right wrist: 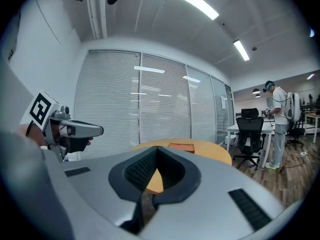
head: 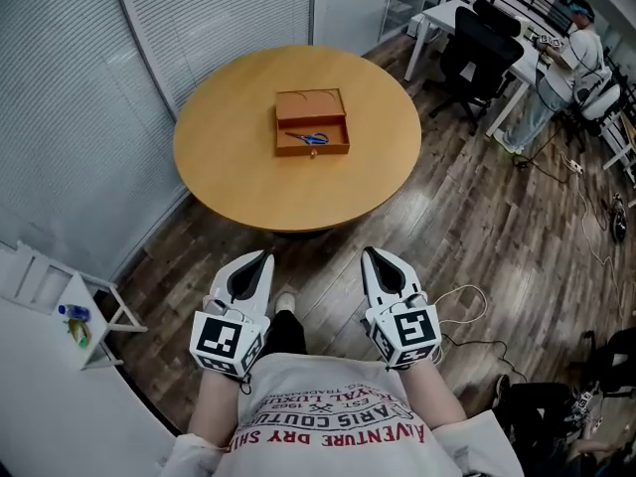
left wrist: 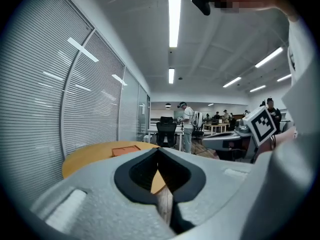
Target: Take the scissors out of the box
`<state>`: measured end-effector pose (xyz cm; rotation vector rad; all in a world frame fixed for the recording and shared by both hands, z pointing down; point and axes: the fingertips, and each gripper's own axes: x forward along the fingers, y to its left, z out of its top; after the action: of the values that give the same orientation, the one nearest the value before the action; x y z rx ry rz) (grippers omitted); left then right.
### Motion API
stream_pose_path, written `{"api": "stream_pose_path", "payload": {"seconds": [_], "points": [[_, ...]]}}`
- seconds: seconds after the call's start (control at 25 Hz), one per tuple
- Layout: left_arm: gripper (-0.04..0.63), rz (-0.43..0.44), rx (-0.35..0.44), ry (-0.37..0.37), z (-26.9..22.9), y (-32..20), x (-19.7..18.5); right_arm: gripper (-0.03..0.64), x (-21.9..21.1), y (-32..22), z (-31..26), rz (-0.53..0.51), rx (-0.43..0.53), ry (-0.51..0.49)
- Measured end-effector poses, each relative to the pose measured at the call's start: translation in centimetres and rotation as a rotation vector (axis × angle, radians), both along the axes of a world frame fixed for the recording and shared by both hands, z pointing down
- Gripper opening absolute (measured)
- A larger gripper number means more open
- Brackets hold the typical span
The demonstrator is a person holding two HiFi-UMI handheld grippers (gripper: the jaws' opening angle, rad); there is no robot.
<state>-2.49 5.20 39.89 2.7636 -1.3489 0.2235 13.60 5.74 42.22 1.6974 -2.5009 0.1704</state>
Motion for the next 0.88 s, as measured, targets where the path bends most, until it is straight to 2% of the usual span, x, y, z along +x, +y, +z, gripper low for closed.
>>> {"api": "stream_pose_path", "payload": {"seconds": [0.28,0.52,0.88], "points": [[0.009,0.082,0.019,0.007,-2.5,-10.3,-2.5,0.008,-2.3,-8.7,-1.6,0.090,-0.006,0.009],[0.009,0.143,0.019,0.020,-2.4,-17.9,-5.0,0.008,-4.6,-15.2,-1.6,0.159,0.000,0.027],[0.009,0.161,-0.017,0.021,-0.3,-24.3,-7.1,0.008,-6.5,-21.9,0.8,0.167,-0.078,0.040]]}}
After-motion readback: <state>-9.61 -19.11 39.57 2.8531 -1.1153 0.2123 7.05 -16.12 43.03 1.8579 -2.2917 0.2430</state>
